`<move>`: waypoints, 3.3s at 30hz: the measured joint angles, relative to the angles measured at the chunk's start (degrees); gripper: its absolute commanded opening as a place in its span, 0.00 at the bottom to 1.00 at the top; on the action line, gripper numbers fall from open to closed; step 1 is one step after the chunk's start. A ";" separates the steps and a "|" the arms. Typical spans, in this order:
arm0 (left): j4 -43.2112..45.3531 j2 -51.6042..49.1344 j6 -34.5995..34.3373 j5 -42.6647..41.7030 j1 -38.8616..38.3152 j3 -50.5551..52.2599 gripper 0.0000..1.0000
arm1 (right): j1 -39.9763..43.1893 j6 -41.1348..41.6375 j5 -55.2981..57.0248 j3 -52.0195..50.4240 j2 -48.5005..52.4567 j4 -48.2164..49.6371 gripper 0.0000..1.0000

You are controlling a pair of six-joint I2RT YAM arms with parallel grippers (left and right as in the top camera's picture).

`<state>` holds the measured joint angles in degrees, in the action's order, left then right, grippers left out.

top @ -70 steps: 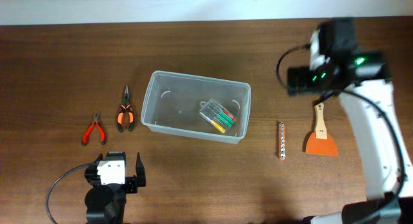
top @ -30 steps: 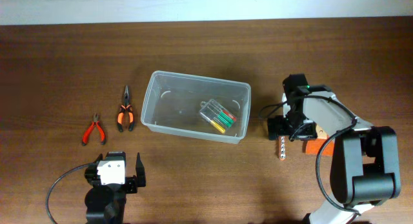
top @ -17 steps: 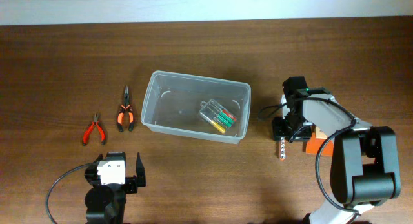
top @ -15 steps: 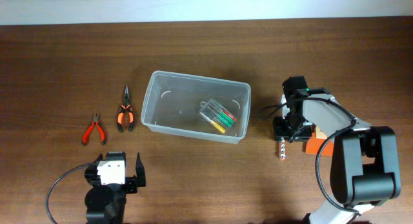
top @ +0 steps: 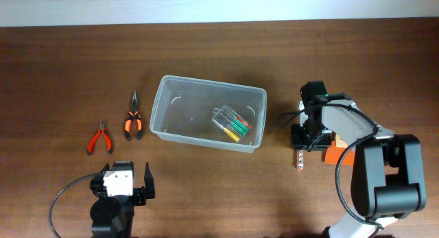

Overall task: Pack container
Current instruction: 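Lower right gripper onto the orange bit strip and grasp it, then carry the orange bit strip into the container and release it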

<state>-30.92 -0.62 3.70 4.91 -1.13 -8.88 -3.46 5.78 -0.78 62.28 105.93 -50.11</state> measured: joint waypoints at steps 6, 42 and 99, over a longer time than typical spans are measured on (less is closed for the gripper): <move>0.00 0.00 0.00 0.00 0.00 0.00 0.99 | 0.00 0.15 -0.20 -0.59 -0.39 0.46 0.28; 0.00 0.00 0.00 0.00 0.00 0.00 0.99 | -6.03 -1.60 -1.20 46.01 0.20 -30.08 0.11; 0.00 0.00 0.02 0.02 0.00 0.00 0.99 | 4.44 1.46 11.69 46.77 2.34 -36.37 0.93</move>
<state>-30.92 -0.62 3.73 4.93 -1.13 -8.88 0.97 7.25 10.92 109.06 108.27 -86.48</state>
